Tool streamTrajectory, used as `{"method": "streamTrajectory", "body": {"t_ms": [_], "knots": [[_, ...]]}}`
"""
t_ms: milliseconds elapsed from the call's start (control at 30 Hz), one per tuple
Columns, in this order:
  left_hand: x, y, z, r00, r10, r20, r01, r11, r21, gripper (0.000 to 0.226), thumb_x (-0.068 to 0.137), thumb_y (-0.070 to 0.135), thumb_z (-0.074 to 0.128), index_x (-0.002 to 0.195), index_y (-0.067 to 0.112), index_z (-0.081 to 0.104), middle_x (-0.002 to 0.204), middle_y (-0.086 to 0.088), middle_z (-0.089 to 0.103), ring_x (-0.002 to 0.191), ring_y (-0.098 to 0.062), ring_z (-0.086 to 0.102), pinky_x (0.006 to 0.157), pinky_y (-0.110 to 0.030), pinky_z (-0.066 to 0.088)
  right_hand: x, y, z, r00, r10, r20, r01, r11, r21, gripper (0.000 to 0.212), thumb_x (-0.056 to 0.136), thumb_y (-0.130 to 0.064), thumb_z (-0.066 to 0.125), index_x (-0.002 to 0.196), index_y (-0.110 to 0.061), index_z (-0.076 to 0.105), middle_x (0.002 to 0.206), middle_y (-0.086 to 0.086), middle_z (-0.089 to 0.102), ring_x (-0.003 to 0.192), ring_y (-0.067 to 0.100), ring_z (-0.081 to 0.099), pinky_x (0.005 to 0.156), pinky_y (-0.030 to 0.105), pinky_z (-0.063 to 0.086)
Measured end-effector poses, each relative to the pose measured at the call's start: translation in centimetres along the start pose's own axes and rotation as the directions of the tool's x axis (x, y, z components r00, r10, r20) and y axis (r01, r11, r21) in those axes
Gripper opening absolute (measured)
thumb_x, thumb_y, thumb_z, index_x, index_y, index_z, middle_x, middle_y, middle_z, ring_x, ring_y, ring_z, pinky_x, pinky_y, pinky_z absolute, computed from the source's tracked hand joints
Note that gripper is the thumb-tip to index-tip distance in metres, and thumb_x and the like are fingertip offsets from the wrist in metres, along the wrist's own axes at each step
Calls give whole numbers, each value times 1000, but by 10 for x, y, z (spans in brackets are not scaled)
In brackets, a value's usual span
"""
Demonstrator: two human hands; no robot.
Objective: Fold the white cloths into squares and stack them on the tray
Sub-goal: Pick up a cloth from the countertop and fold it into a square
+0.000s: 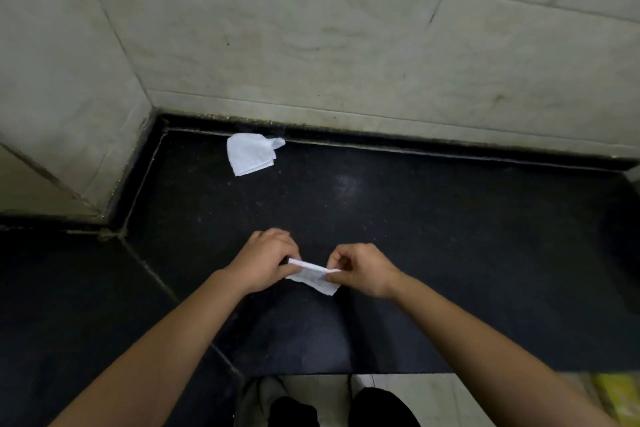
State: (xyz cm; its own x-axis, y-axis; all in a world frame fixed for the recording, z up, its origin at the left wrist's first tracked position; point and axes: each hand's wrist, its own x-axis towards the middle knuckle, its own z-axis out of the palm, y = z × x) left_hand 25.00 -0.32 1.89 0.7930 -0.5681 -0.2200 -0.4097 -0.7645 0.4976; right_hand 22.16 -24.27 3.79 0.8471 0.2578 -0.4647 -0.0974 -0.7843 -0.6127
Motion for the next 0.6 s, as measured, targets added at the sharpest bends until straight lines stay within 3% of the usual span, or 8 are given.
{"method": "streamTrajectory", "body": {"t_ms": [67, 233, 333, 433, 500, 600], "knots": [[14, 13, 1, 999, 28, 16, -26, 990, -135, 8, 88, 41, 69, 90, 34, 72, 100, 19, 63, 107, -5, 53, 99, -36, 43, -16, 18, -14, 996, 46, -75, -42, 998, 56, 11, 80, -37, 79, 83, -34, 69, 82, -12, 71, 76, 3, 66, 75, 33, 57], [45, 71, -9, 992, 0, 123, 60, 870, -489, 16, 83, 31, 77, 79, 16, 71, 83, 5, 70, 78, -5, 64, 79, -32, 52, -67, 52, -48, 982, 137, -128, -105, 967, 232, 16, 81, -39, 78, 88, -24, 75, 88, -8, 74, 80, 6, 68, 78, 30, 56], [53, 117, -16, 969, -34, 246, 210, 643, -737, 12, 88, 25, 72, 87, 13, 71, 91, -5, 75, 87, -19, 69, 83, -35, 52, -104, 66, -67, 965, 210, -155, -96, 838, 536, 18, 81, -38, 77, 81, -20, 73, 86, -5, 71, 83, 8, 63, 84, 28, 48], [59, 176, -14, 928, -22, 371, 340, 454, -824, 23, 95, 24, 64, 114, 11, 67, 110, -11, 74, 105, -30, 69, 91, -41, 55, -145, 84, -81, 939, 284, -194, -28, 627, 779, 30, 75, -46, 74, 84, -17, 70, 91, 4, 68, 92, 21, 62, 93, 38, 45], [61, 218, -5, 906, -15, 424, 393, 405, -825, 27, 97, 24, 60, 121, 12, 64, 112, -12, 73, 104, -32, 70, 86, -42, 56, -173, 101, -88, 926, 321, -200, 6, 515, 857, 42, 85, -46, 67, 103, -8, 71, 109, 13, 71, 106, 32, 66, 101, 45, 48], [66, 280, 17, 884, -14, 468, 433, 406, -805, 27, 99, 25, 58, 123, 13, 62, 112, -11, 73, 102, -32, 71, 90, -47, 56, -229, 134, -98, 940, 305, -152, -4, 455, 890, 43, 100, -50, 49, 124, -19, 67, 121, 8, 71, 116, 27, 65, 102, 44, 50]]}}
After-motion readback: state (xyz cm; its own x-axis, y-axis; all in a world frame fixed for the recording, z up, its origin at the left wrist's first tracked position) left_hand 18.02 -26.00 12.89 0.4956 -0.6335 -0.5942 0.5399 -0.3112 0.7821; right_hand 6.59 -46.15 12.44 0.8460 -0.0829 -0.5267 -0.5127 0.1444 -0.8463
